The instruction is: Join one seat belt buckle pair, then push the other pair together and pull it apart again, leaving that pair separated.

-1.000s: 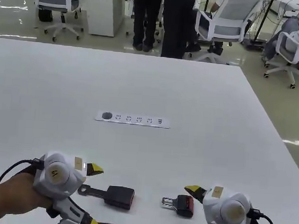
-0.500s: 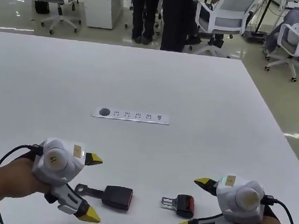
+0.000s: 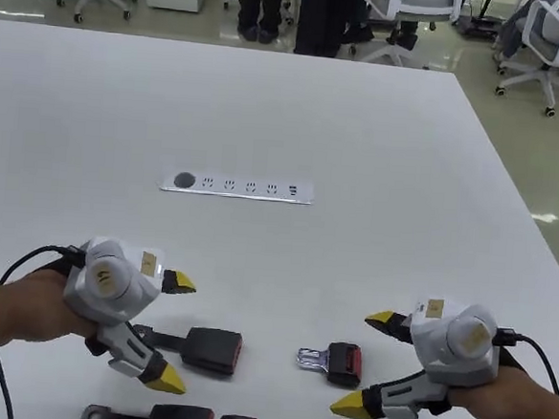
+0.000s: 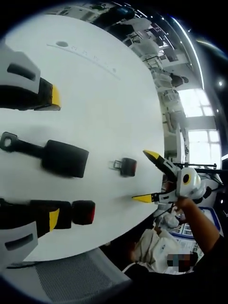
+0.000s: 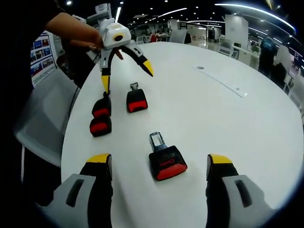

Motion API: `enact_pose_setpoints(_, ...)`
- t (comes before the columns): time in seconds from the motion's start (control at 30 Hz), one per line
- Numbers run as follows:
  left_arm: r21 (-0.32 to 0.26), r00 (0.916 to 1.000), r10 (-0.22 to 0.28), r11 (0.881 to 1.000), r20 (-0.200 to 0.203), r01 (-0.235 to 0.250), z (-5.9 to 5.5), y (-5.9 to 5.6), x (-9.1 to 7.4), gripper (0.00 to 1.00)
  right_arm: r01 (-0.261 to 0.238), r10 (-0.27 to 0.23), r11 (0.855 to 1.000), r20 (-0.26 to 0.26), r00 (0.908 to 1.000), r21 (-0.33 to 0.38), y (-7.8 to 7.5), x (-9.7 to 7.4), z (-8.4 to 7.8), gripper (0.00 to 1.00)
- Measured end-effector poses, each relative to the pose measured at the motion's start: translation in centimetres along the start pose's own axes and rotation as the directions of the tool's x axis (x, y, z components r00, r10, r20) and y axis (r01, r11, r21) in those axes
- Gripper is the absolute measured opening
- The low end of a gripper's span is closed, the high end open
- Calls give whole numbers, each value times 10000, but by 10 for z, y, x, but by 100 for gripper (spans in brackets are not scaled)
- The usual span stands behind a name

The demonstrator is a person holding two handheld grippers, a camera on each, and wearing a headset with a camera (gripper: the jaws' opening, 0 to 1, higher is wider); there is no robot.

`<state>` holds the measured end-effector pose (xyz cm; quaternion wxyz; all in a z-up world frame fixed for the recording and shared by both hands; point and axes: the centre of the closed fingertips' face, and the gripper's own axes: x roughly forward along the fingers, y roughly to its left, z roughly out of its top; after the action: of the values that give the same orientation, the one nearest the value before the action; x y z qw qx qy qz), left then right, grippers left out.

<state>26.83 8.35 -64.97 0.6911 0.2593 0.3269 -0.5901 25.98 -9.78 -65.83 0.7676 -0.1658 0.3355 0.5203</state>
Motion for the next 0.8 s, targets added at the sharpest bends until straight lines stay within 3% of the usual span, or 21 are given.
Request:
enact_pose_setpoints(0.3, 42, 9992, -382, 9993, -138, 383, -11, -1, 18, 78, -413, 414, 9991, -312, 9987, 55, -6, 11, -15, 78)
enact_pose_setpoints(0.43, 123, 9986, -502, 9987, -154, 504, -13, 0, 23, 73, -563, 564, 9984, -439, 9974, 32, -7, 14, -19, 72)
enact_pose_setpoints(0.67, 505, 9954, -836, 9950, -462, 860, -21, -1, 31, 67, -890, 881, 9960, -837, 9926, -71, 0, 17, -23, 68)
enact_pose_setpoints(0.7, 601, 9952, -862, 9942, -459, 889, -21, -1, 32, 65, -951, 923, 9949, -770, 9927, -340, 0, 18, -22, 68)
enact_pose_setpoints(0.8, 764, 9972, -676, 9946, -328, 699, -21, 2, 34, 58, -933, 912, 9953, -752, 9930, -248, -1, 20, -20, 64)
